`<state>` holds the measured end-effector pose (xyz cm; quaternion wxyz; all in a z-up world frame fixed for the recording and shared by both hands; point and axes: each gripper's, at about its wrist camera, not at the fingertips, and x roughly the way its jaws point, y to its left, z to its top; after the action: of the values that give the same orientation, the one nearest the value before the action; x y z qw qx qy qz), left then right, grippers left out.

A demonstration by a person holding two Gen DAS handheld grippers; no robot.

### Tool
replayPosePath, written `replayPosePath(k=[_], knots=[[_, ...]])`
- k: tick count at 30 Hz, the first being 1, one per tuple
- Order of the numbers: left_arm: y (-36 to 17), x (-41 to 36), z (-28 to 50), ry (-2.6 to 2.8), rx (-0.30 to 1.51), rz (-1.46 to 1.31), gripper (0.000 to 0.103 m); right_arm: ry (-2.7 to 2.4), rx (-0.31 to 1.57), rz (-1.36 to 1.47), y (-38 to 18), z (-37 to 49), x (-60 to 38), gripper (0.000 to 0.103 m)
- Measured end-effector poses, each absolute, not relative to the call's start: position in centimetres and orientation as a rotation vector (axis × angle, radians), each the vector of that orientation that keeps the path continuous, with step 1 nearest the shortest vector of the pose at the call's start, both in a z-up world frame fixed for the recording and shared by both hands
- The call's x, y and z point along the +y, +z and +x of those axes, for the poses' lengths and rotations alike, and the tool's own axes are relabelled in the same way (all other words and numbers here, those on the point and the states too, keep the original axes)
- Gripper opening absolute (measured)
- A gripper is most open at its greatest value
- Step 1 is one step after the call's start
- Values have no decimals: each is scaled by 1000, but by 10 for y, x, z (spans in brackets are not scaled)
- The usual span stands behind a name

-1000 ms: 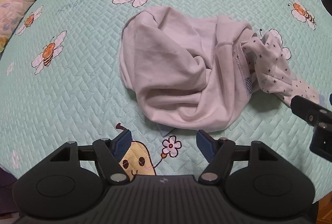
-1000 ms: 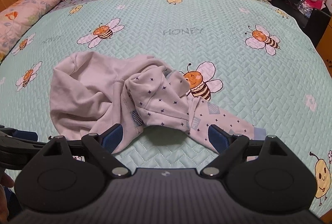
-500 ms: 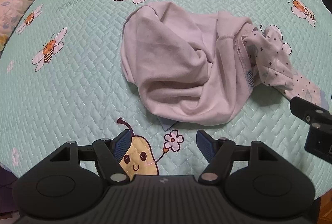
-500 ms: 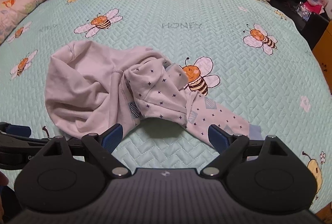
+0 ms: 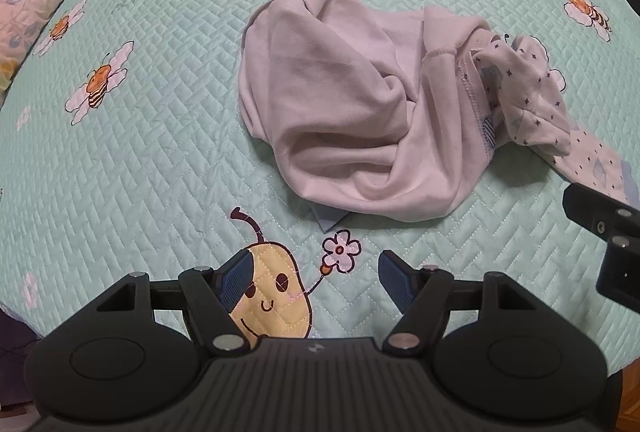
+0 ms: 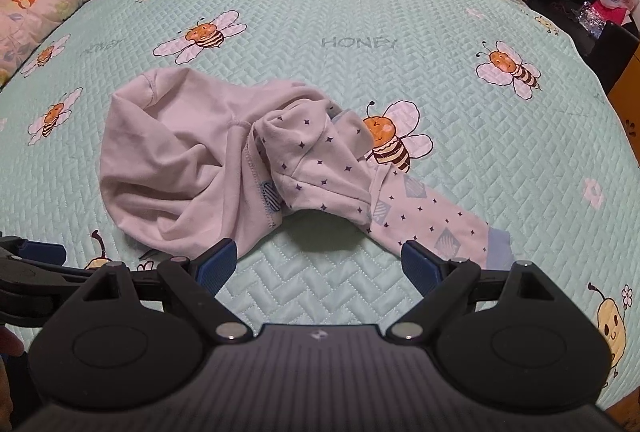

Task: Fold clothes

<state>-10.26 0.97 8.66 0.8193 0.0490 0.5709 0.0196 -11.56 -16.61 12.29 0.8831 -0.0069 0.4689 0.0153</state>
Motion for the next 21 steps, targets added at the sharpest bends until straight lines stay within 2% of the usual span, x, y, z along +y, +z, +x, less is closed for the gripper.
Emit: replayPosePath(k=[21], knots=[[70,20,-98,47,1246,86,72,45,1010,-19,109,-109,-160,89]])
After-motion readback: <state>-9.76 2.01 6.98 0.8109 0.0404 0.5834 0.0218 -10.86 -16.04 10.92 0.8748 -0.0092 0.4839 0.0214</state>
